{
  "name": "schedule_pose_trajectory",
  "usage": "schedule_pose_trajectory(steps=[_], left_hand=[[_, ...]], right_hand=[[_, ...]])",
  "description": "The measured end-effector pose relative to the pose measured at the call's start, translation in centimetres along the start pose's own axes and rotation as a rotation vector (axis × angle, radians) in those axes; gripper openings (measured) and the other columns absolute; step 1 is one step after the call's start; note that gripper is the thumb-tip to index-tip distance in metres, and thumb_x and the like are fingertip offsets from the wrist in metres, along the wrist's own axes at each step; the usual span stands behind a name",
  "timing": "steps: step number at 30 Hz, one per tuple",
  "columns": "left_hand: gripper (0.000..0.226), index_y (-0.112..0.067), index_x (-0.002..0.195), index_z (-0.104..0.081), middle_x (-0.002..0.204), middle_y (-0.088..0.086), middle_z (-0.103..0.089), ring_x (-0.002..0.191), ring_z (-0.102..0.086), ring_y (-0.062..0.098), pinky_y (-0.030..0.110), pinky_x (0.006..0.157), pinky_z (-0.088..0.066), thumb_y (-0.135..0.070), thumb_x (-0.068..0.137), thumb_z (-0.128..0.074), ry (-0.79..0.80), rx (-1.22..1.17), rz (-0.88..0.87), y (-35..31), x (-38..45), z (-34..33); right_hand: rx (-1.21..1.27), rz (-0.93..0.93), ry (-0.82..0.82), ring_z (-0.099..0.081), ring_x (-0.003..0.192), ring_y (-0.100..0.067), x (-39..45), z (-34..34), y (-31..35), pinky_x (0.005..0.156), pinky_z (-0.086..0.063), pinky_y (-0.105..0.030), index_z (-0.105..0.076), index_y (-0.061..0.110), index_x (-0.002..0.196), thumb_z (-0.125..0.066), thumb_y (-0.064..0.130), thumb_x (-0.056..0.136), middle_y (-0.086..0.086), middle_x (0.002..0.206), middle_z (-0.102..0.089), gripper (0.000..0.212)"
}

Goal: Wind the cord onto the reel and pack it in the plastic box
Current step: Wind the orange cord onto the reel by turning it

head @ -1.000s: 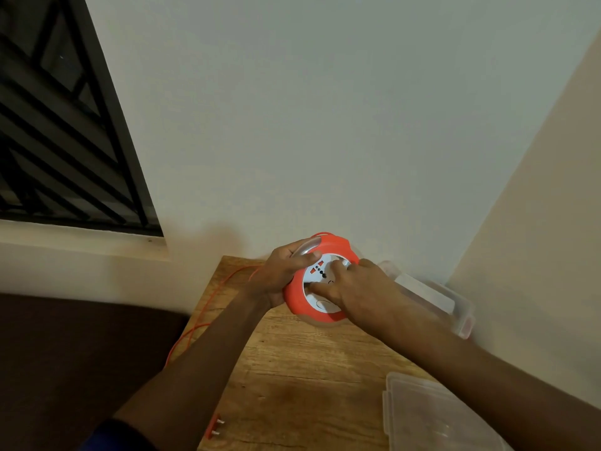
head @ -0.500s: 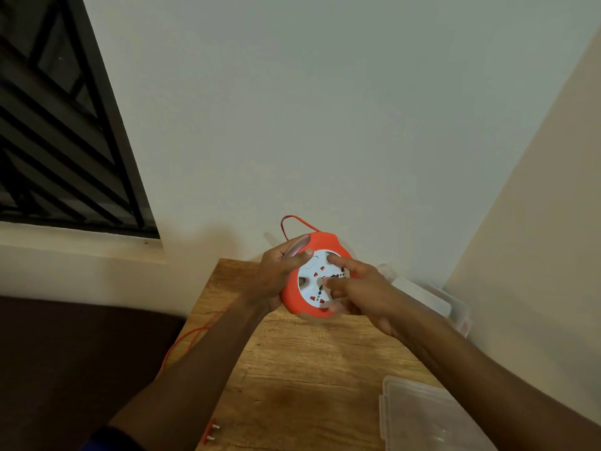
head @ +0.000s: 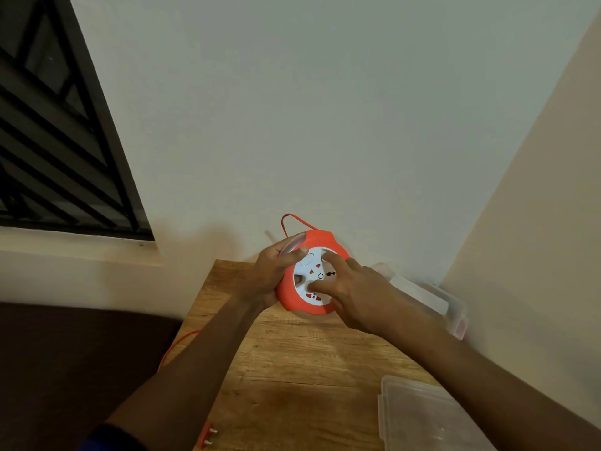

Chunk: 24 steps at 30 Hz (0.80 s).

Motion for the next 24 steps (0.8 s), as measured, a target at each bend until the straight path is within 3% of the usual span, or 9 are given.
schedule_pose_trajectory(steps=[4, 11, 14, 16, 18, 20, 22, 24], left_hand=[[0.060, -0.021, 0.145, -0.055, 0.129, 0.015, -0.072, 0.111, -0.072, 0.041, 0.053, 0.084, -0.063, -0.031, 0.089, -0.073, 0.063, 0.064, 0.024, 0.2, -0.3, -0.1], [0.062, -0.025, 0.141, -0.059, 0.129, 0.008, -0.073, 0.110, -0.074, 0.036, 0.049, 0.084, -0.063, -0.035, 0.083, -0.078, 0.044, 0.105, 0.008, 0.1, -0.4, -0.2], [0.065, -0.023, 0.142, -0.059, 0.130, 0.010, -0.073, 0.112, -0.073, 0.035, 0.052, 0.089, -0.062, -0.036, 0.083, -0.080, 0.024, 0.062, -0.013, 0.0, -0.3, -0.1], [0.057, -0.027, 0.140, -0.060, 0.131, 0.009, -0.072, 0.114, -0.073, 0.035, 0.055, 0.094, -0.060, -0.036, 0.086, -0.077, -0.005, 0.048, -0.021, -0.2, -0.1, -0.2], [0.046, -0.032, 0.135, -0.063, 0.135, 0.006, -0.070, 0.113, -0.073, 0.031, 0.051, 0.091, -0.062, -0.035, 0.090, -0.075, -0.024, 0.068, -0.034, -0.2, 0.1, -0.2], [0.047, -0.031, 0.136, -0.062, 0.136, 0.006, -0.069, 0.113, -0.073, 0.032, 0.049, 0.088, -0.063, -0.033, 0.091, -0.074, -0.030, 0.066, -0.032, 0.2, 0.7, 0.3], [0.052, -0.024, 0.142, -0.059, 0.134, 0.009, -0.071, 0.112, -0.073, 0.034, 0.050, 0.086, -0.063, -0.030, 0.092, -0.073, -0.029, 0.037, -0.022, 0.5, 0.8, 0.6], [0.050, -0.023, 0.143, -0.059, 0.130, 0.009, -0.073, 0.110, -0.074, 0.035, 0.050, 0.084, -0.063, -0.027, 0.094, -0.071, -0.031, 0.005, -0.018, 0.8, 0.7, 0.9]], right_hand=[[-0.083, 0.001, 0.096, -0.037, 0.131, -0.037, 0.5, -0.3, 0.2, 0.097, -0.047, -0.050, -0.020, 0.044, 0.146, -0.072, 0.028, 0.085, -0.015, 0.146, -0.036, 0.082], [-0.196, 0.060, 0.026, -0.061, 0.109, -0.037, 1.7, -1.3, 0.1, 0.092, -0.048, -0.049, -0.023, 0.038, 0.140, -0.074, 0.039, 0.080, -0.015, 0.126, -0.061, 0.079], [-0.085, -0.119, -0.117, -0.069, 0.084, -0.028, 1.9, -1.5, -0.2, 0.075, -0.053, -0.038, -0.021, 0.036, 0.144, -0.051, 0.057, 0.089, -0.007, 0.109, -0.071, 0.066], [0.056, -0.290, -0.220, -0.069, 0.072, -0.023, 1.8, -1.6, -0.2, 0.063, -0.052, -0.031, -0.030, 0.036, 0.143, -0.041, 0.066, 0.088, -0.003, 0.099, -0.074, 0.063], [0.155, -0.362, -0.255, -0.070, 0.075, -0.021, 2.1, -2.0, 0.2, 0.062, -0.054, -0.032, -0.037, 0.035, 0.141, -0.043, 0.063, 0.089, -0.001, 0.103, -0.073, 0.060], [0.275, -0.416, -0.226, -0.070, 0.088, -0.021, 2.6, -3.1, 0.2, 0.073, -0.055, -0.036, -0.038, 0.034, 0.142, -0.045, 0.059, 0.090, 0.000, 0.114, -0.071, 0.058], [0.571, -0.538, -0.165, -0.064, 0.108, -0.020, 2.7, -3.4, 0.0, 0.090, -0.053, -0.040, -0.042, 0.033, 0.142, -0.048, 0.054, 0.090, 0.001, 0.130, -0.063, 0.057], [0.926, -0.658, -0.131, -0.055, 0.121, -0.020, 2.6, -3.4, -0.1, 0.097, -0.049, -0.045, -0.044, 0.032, 0.141, -0.054, 0.052, 0.088, 0.003, 0.143, -0.051, 0.058]])
Point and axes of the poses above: each hand's wrist, its own x-axis towards the middle knuckle, its own z-axis out of the back of the hand, y = z × x, the point moved 2 cm from there along x, towards the middle knuckle
